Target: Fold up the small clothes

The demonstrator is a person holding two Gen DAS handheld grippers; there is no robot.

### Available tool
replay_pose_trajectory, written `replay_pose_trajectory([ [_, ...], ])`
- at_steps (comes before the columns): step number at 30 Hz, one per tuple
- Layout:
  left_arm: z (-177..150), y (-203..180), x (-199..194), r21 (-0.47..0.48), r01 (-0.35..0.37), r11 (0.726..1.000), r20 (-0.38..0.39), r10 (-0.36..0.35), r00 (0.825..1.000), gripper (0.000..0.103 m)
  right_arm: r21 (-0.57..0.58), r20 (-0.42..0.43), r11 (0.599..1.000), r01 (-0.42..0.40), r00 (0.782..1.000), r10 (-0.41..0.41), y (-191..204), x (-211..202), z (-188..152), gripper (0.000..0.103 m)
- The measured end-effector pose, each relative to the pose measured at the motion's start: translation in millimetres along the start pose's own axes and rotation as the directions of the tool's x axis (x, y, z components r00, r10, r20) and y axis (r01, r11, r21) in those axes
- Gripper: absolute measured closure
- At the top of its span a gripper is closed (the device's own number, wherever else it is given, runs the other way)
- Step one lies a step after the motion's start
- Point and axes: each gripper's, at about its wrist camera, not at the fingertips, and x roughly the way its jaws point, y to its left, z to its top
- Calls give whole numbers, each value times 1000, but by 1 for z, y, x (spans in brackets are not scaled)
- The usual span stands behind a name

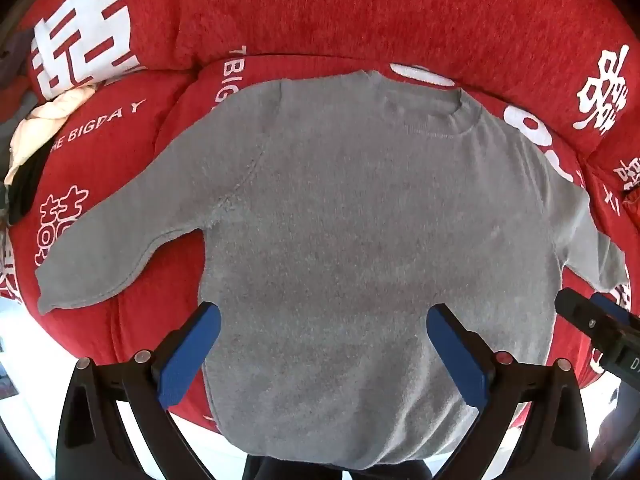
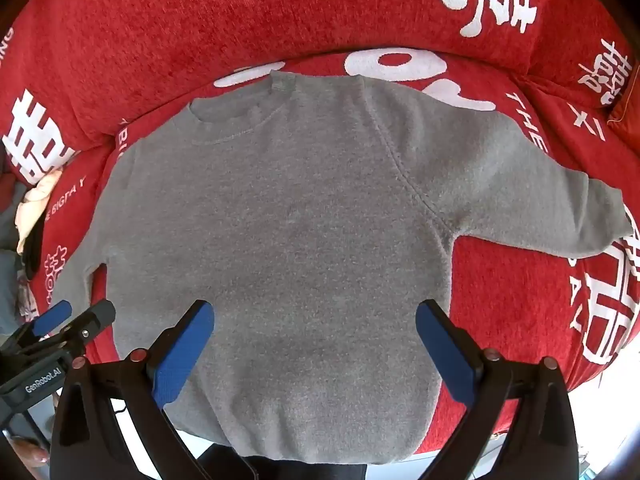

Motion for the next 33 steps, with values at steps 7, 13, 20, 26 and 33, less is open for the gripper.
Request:
replay_pose_trajectory([
  [7, -2, -7, 3, 10, -3, 1000, -28, 3, 1000, 0, -2, 2, 1000, -2, 1000, 2, 0, -2, 0, 2],
  [13, -3, -1, 3, 14, -29, 999, -9, 29, 1000, 0, -5, 5, 1000, -5, 1000, 5, 1, -4, 2, 2],
  [20, -6, 5, 4, -17, 17, 1000, -28, -17, 999, 0, -7, 9, 1000, -7, 1000, 7, 4, -6, 3, 2],
  [26, -7, 6, 4, -20, 11, 1000, -38, -12, 999, 0, -12, 6, 1000, -4, 1000, 4, 4, -6, 2, 2],
  [33, -11, 8, 4, -27, 17, 999, -24, -18, 1000, 0, -16, 2, 1000, -5, 1000, 5, 9, -4, 1, 2],
])
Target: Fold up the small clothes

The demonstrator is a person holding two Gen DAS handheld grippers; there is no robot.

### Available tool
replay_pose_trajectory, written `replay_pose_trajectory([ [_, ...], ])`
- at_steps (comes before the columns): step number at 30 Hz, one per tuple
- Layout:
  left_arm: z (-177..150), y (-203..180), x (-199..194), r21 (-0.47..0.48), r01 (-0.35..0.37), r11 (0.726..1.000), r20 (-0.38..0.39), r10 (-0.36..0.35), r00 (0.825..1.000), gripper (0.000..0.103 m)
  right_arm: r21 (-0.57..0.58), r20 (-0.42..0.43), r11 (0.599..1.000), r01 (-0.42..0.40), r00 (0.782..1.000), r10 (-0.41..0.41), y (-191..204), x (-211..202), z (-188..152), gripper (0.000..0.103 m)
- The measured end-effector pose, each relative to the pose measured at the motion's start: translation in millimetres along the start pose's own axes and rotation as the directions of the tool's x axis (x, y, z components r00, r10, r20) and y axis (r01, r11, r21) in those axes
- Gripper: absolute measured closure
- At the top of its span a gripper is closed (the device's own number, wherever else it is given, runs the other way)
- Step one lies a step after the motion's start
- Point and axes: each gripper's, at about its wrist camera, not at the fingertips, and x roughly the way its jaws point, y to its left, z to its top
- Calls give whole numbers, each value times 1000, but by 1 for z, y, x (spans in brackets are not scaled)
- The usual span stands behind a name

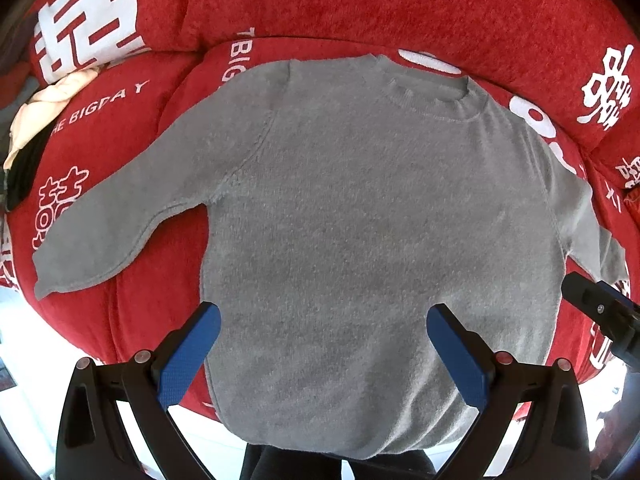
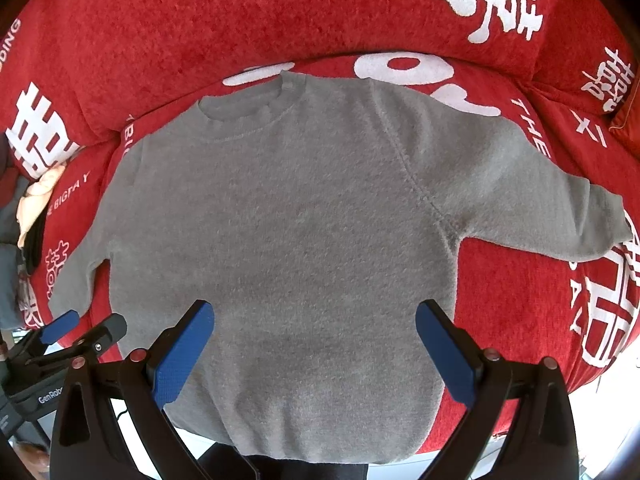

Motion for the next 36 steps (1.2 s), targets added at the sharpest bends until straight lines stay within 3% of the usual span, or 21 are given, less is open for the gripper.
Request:
replay_pose_trajectory([
  [12, -3, 9, 4, -24, -17, 1000, -10, 16, 1000, 0, -10, -9, 1000, 5, 1000, -5, 8, 5, -4, 2],
  [25, -2, 30, 6, -82, 63, 995, 20, -61, 998, 0, -47, -17, 999, 21, 1000, -22, 27, 3, -2, 2],
  [33, -3, 94, 10, -197, 95, 976, 67, -83, 994, 0, -128, -24, 992, -7, 1000, 4, 68, 10, 2, 2],
  [36, -6, 134, 15, -272, 125, 954, 92, -104, 990, 0, -161, -31, 987, -24, 999, 20, 89, 15, 1, 2],
])
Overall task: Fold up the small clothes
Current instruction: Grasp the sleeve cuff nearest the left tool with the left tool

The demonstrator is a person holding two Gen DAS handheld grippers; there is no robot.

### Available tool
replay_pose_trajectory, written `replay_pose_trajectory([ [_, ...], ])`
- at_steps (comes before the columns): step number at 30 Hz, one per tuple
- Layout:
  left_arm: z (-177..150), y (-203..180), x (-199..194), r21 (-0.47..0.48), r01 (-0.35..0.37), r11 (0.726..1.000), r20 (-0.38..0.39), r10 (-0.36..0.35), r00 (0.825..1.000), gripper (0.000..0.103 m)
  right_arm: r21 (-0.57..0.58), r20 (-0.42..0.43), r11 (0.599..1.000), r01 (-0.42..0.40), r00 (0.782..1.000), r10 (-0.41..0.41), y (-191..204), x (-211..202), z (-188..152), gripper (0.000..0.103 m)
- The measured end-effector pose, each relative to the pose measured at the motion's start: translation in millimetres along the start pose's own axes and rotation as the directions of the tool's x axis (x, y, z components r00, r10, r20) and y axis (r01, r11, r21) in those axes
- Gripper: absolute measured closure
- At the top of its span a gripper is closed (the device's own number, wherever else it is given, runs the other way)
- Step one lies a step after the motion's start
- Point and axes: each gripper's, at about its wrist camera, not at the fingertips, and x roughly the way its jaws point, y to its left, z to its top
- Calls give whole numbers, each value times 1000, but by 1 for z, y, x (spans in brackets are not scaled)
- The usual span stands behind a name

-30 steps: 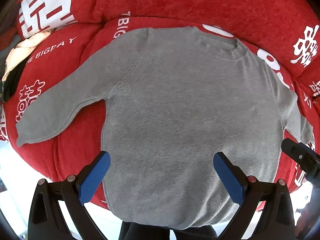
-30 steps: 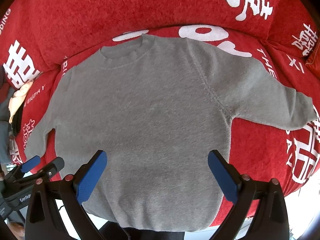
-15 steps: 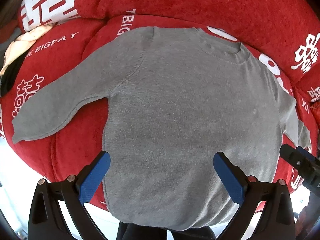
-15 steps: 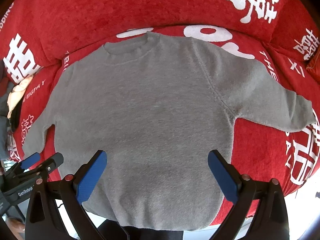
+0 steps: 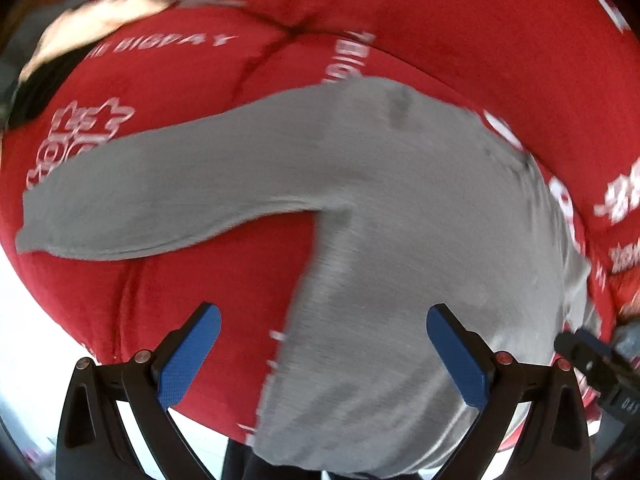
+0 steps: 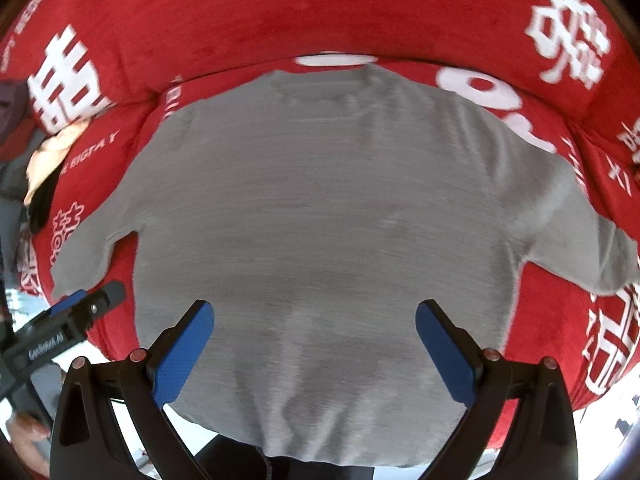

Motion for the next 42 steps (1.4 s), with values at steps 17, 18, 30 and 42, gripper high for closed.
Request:
replay_pose_trajectory([
  [17, -4, 219, 48, -542, 339, 769, 255, -234, 938, 0, -151, -82, 987, -60, 995, 48, 91, 37, 0, 2],
  [18, -3, 220, 48, -532, 357, 768, 262, -252, 932, 0, -159, -85, 985, -59, 995, 46, 96, 39, 0, 2],
  [30, 14, 207, 50, -584, 299, 755, 286, -154, 946, 17, -202, -85, 978, -58, 996, 41, 121, 40, 1, 2],
  [42, 32, 159, 0, -328, 16, 944, 317, 94, 944, 96, -111, -49, 990, -85, 996, 80, 84, 27, -16, 2],
])
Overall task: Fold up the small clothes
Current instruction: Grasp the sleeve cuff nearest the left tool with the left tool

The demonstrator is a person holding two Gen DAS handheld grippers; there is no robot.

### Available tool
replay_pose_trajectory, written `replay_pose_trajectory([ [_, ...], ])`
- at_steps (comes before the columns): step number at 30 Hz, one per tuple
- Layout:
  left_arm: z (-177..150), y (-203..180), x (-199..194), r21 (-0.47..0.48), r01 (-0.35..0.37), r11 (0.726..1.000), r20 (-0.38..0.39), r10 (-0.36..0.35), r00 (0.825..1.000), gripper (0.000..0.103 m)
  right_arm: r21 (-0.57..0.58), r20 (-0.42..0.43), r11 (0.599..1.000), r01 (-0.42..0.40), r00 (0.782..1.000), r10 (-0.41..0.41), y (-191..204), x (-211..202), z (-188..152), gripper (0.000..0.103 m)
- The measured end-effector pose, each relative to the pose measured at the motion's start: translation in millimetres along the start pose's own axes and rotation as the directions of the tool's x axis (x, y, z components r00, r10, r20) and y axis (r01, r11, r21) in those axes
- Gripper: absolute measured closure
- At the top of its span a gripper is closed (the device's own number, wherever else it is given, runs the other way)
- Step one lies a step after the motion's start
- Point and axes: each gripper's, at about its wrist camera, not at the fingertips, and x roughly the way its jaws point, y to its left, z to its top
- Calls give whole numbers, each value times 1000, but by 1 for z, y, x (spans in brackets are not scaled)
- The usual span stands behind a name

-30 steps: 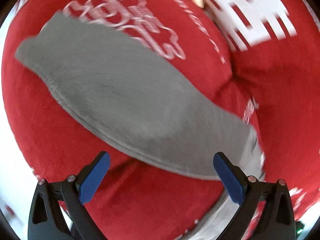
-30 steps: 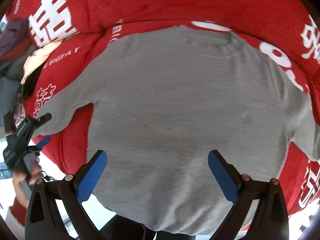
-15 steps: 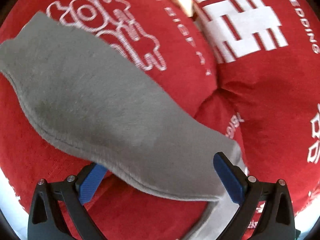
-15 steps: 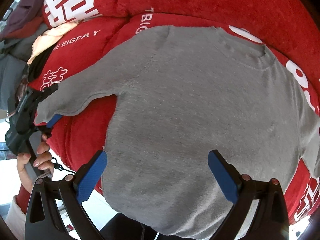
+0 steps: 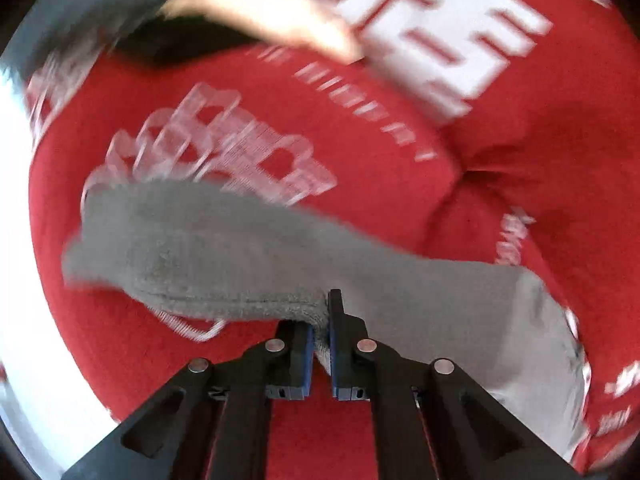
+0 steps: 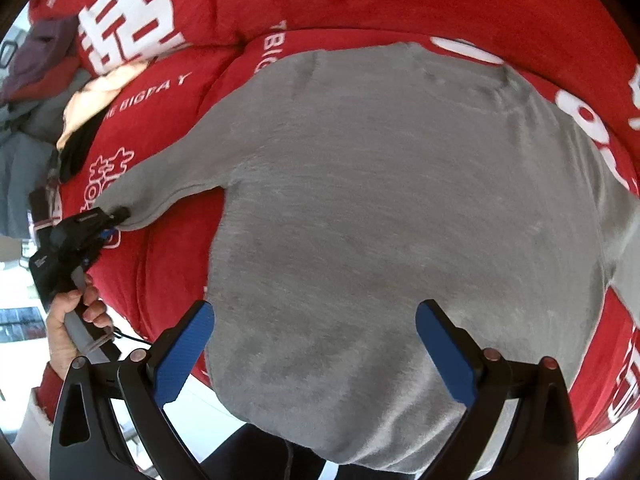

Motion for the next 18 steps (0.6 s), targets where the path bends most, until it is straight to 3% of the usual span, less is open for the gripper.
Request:
replay_pose_trajectory([
  [3, 5, -46, -25, 124, 58, 991, 48, -64, 997, 96, 38, 10, 999, -1, 1000, 1, -22, -5, -6, 2],
  [7, 0, -129, -46, 256, 157, 954, 73, -181, 981, 96, 119, 16, 993, -25, 1000, 24, -60, -12, -10, 2],
  [10, -16, -200, -58, 361, 213, 908, 65, -253, 965, 96, 162, 45, 986, -35, 999, 28, -89, -26, -11, 2],
  [14, -60, -288, -52, 497, 282, 821, -21, -314, 949, 96, 218, 82, 975, -32, 997, 15, -133, -44, -17, 2],
  [18, -116, -345, -30, 603, 276, 748, -101, -271, 957, 96, 294, 89, 955, -27, 996, 1, -181, -51, -27, 2],
])
